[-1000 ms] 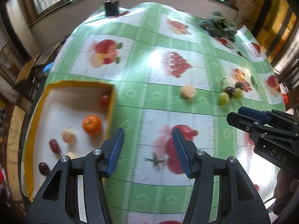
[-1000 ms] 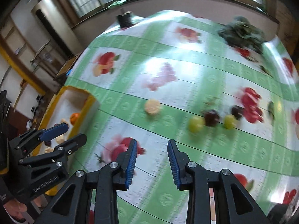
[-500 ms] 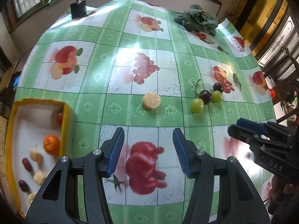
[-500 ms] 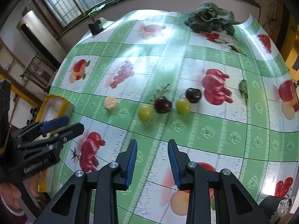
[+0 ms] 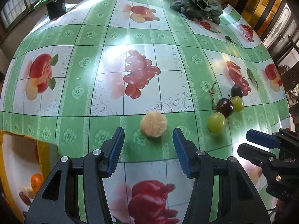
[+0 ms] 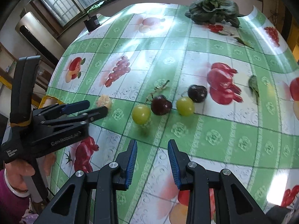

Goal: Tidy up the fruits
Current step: 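Grasp the round cream slice with the left tool while the right tool grasps a stemmed green grape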

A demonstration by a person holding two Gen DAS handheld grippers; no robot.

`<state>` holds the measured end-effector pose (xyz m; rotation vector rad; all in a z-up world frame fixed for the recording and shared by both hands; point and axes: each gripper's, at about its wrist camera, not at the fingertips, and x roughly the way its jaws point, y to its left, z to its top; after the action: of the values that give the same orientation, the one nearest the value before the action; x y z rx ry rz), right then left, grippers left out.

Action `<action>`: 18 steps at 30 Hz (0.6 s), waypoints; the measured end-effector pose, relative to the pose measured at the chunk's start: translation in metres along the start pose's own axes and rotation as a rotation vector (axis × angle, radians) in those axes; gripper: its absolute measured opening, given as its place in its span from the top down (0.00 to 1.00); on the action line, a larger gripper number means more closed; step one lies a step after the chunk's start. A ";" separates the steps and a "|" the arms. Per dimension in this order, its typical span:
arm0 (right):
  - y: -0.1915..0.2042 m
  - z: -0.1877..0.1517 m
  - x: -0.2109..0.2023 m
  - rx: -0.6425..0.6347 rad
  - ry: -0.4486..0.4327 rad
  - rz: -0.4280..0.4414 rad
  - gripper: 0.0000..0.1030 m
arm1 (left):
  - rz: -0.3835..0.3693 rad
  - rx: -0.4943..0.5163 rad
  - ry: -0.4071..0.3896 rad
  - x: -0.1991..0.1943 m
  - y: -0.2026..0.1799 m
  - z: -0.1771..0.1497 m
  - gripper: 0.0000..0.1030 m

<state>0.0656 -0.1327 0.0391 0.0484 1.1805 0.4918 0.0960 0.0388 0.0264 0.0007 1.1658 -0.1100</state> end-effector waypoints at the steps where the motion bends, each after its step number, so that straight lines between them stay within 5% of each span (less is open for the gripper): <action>1: 0.002 0.003 0.002 -0.004 0.000 0.002 0.68 | 0.001 0.001 0.001 0.001 0.000 0.000 0.48; 18: 0.017 0.035 0.032 -0.049 -0.015 0.029 0.75 | 0.029 0.029 -0.022 0.014 0.002 0.007 0.51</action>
<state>0.1003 -0.0972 0.0295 0.0273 1.1537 0.5442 0.1082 0.0397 0.0167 0.0418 1.1422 -0.1014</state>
